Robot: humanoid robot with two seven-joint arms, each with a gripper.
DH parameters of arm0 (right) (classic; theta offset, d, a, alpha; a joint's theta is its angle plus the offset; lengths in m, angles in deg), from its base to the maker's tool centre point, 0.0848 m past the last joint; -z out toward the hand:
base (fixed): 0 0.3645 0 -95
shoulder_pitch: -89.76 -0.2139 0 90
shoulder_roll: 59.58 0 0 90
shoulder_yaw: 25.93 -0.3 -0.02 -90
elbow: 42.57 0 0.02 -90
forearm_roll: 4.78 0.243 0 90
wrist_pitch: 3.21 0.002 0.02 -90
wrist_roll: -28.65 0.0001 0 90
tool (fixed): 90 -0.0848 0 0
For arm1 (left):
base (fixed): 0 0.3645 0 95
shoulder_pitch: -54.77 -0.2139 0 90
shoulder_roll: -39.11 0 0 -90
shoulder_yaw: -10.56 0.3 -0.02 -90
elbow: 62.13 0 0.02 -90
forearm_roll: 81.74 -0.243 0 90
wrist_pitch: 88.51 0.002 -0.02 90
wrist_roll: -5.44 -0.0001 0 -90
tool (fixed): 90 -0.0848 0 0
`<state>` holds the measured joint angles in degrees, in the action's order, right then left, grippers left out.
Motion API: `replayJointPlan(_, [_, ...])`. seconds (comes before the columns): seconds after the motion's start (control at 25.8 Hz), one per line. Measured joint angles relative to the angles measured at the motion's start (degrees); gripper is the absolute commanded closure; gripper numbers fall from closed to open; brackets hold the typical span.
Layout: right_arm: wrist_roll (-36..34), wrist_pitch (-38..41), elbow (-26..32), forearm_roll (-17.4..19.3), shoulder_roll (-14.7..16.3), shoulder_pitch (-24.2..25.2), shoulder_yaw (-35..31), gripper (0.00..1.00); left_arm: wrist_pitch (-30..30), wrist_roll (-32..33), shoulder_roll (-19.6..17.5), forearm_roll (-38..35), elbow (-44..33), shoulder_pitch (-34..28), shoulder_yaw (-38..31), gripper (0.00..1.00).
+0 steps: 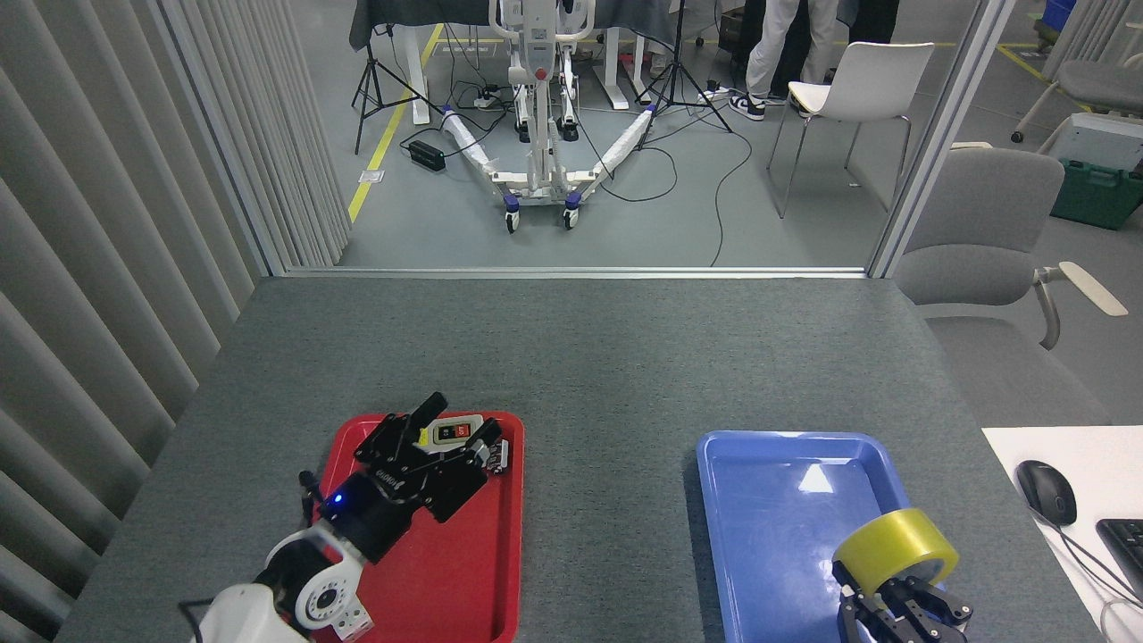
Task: Place and move tape with both arms
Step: 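Release the tape from the left gripper and retract the left arm, then lower the tape into the blue tray with the right gripper and release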
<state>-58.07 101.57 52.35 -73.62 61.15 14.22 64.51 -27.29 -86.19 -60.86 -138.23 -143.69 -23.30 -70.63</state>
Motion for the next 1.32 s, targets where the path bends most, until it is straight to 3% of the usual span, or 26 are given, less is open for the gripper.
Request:
replayJointPlan(0.23, [17.8, -9.5, 0.4, 8.8, 4.3, -5.3, 1.0, 1.00, 15.4, -6.6, -0.4, -16.8, -9.0, -13.3, -6.7, 0.01])
replayJointPlan(0.35, [27.8, -11.5, 0.3, 10.3, 5.1, -8.4, 2.1, 1.00, 19.9, -7.1, 0.3, -19.4, -10.0, -14.9, -7.1, 0.01])
replayJointPlan(0.46, [41.4, -12.5, 0.1, 11.9, 6.2, -11.9, 3.2, 1.00, 21.4, -7.2, 0.4, -19.9, -10.2, -14.9, -5.9, 0.01])
replayJointPlan(0.58, [49.7, -13.2, -1.0, 14.2, 7.0, -15.5, 4.1, 1.00, 22.2, -7.3, 0.0, -19.8, -9.4, -14.0, -4.2, 0.01])
replayJointPlan(0.81, [53.5, -14.1, -3.5, 15.8, 6.5, -20.7, 7.2, 1.00, 22.7, -7.4, -0.9, -19.6, -6.9, -12.7, -3.4, 0.01])
replayJointPlan(1.32, [59.4, -18.3, -6.5, 18.3, 1.8, -26.8, 11.6, 1.00, 22.2, -7.2, -1.5, -19.5, -7.0, -12.4, -3.3, 0.01])
